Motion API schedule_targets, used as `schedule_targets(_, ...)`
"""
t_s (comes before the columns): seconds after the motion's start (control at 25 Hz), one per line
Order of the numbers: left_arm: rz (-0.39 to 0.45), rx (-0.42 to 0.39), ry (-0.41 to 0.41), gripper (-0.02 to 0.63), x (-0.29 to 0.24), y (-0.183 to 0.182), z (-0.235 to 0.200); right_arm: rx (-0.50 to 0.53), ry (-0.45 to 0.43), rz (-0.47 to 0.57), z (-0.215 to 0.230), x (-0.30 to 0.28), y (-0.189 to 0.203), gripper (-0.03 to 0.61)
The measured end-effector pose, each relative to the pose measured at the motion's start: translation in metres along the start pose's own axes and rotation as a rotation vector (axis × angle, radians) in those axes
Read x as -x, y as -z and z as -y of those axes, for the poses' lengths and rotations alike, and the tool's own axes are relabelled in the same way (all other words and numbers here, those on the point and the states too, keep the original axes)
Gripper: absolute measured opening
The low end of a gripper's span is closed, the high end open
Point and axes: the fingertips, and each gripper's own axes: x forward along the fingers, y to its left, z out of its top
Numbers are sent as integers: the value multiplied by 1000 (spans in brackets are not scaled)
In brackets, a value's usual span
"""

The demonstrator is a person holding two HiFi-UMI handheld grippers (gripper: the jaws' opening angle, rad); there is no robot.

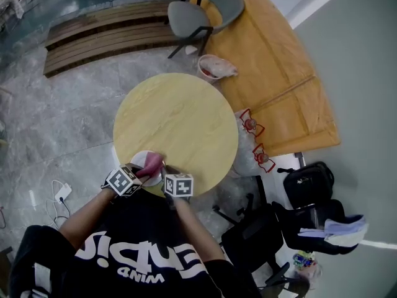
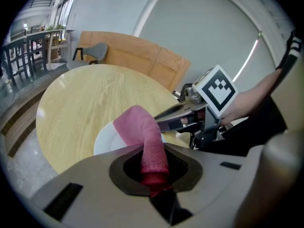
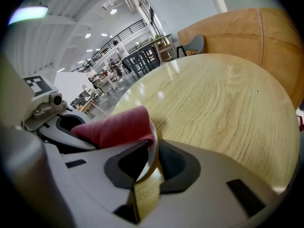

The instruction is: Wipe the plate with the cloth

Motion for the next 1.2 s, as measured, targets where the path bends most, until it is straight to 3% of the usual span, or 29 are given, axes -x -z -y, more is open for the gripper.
schedule_targets(0.2, -30, 6, 105, 51, -16, 10, 16, -9, -5, -11, -1, -2, 3, 81)
schedule_targets(0.52, -74, 16, 132, 51, -34, 14, 24, -14, -1, -35, 2, -3, 10, 78)
schedule_targets(0.76, -59, 121, 161, 51, -46, 27, 17, -8, -9, -35, 0, -3, 9, 78)
schedule_targets(1.2, -34, 162, 85, 51, -38, 29, -1, -15, -11, -32, 1, -5, 10, 78)
